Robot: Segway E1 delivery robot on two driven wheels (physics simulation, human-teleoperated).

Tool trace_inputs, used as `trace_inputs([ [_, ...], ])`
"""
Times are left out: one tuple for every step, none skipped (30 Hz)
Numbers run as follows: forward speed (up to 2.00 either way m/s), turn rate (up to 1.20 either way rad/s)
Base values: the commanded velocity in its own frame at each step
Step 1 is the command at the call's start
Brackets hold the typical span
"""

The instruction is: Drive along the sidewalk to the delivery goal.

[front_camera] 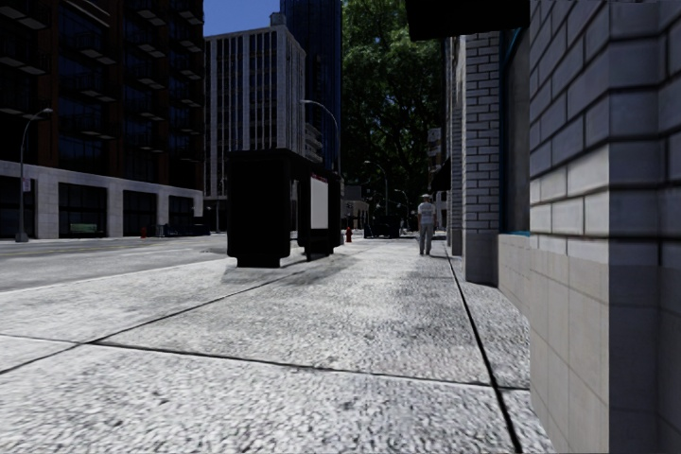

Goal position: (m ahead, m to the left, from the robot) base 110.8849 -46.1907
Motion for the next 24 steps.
trace_inputs([
  [2.00,0.00],
  [2.00,-0.08],
  [2.00,-0.08],
  [2.00,-0.35],
  [2.00,-0.47],
  [2.00,-0.50],
  [2.00,-0.50],
  [2.00,-0.50],
  [2.00,-0.51],
  [2.00,-0.51],
  [2.00,-0.51],
  [2.00,-0.51],
  [2.00,-0.51],
  [2.00,-0.51],
  [2.00,-0.51],
  [2.00,-0.51],
  [2.00,-0.51],
  [2.00,-0.51],
  [2.00,-0.51],
  [2.00,-0.40],
  [2.00,0.00],
  [2.00,0.00],
  [2.00,0.00],
  [2.00,0.00],
])
